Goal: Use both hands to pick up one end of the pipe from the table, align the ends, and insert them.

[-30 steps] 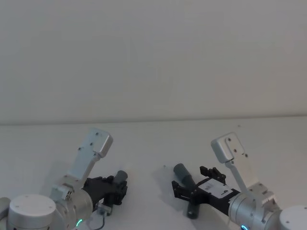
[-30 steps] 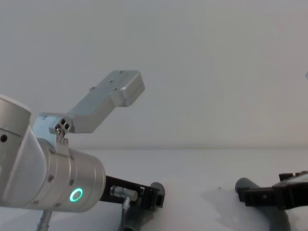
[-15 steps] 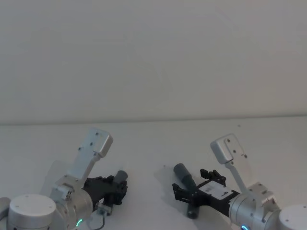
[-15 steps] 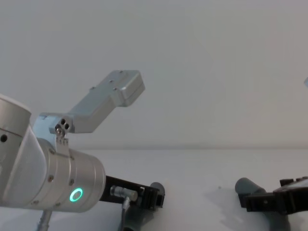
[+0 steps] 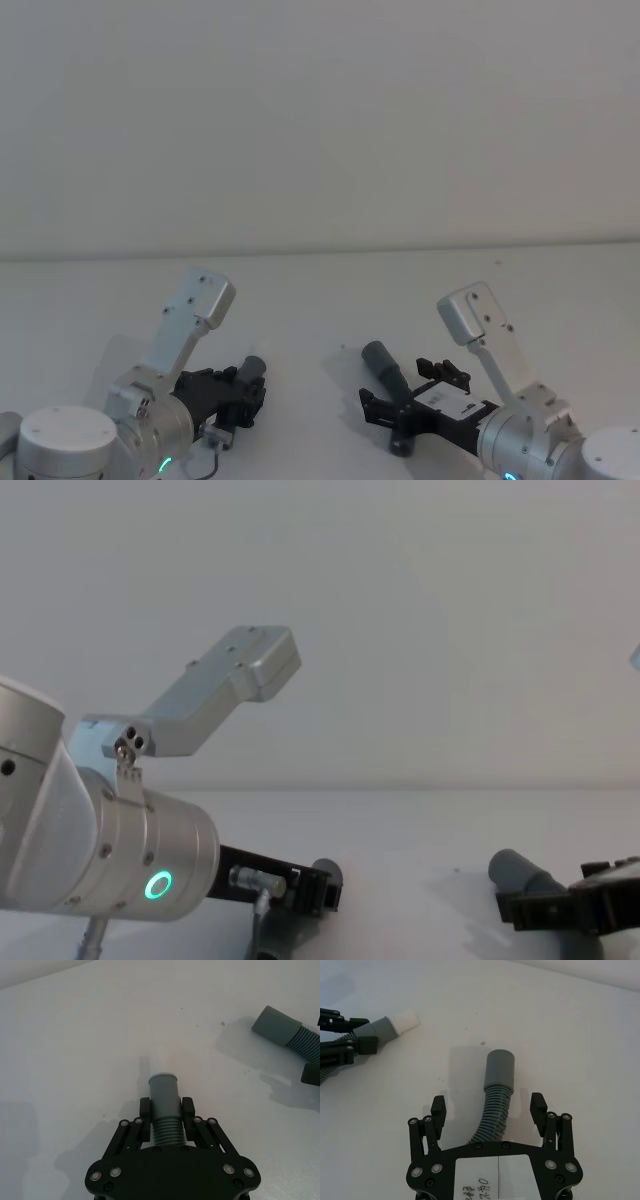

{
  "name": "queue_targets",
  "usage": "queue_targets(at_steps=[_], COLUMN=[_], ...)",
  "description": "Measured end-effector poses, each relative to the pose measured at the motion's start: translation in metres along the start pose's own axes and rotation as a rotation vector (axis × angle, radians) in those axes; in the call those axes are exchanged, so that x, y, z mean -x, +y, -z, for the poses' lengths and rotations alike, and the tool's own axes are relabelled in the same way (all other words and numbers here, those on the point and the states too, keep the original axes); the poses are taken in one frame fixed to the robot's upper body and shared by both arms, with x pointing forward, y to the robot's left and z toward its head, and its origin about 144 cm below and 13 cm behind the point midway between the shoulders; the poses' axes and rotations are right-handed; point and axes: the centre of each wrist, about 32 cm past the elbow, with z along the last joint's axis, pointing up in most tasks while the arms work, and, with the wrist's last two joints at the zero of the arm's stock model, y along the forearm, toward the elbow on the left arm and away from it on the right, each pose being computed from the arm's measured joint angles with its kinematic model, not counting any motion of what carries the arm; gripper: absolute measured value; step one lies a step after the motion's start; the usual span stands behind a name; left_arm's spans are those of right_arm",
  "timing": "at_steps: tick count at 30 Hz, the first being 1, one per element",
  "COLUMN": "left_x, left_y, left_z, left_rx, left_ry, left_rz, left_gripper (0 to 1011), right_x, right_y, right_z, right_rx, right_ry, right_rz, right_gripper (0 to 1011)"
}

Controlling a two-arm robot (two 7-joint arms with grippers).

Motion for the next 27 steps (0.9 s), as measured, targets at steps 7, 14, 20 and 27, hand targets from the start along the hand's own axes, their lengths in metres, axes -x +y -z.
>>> queue_targets(at_steps=[7, 14, 20, 27], left_x=[0.0000, 0.0000, 0.0000, 0.0000], left_y=[0.0000, 0.0000, 0.0000, 0.0000], left_z=[0.0000, 0.0000, 0.0000, 0.0000], left_rx=[0.000, 0.000, 0.000, 0.000], left_ry=[0.000, 0.000, 0.000, 0.000], left_rz=[0.000, 0.000, 0.000, 0.000], left_gripper=[366, 366, 366, 366], right_x=[-0.0004, -0.0003, -0.0001, 0.0001], right_y=[-0.0002, -0.0002, 0.0001, 0.0007], right_z=[0.0000, -0.0002, -0.0007, -0.0008], right_rx=[0.009, 0.018, 0.023, 0.027], right_ry=[0.000, 0.000, 0.000, -0.001], right_rz=[-0.005, -0.011, -0.015, -0.018], right_gripper=[1000, 1000, 1000, 1000])
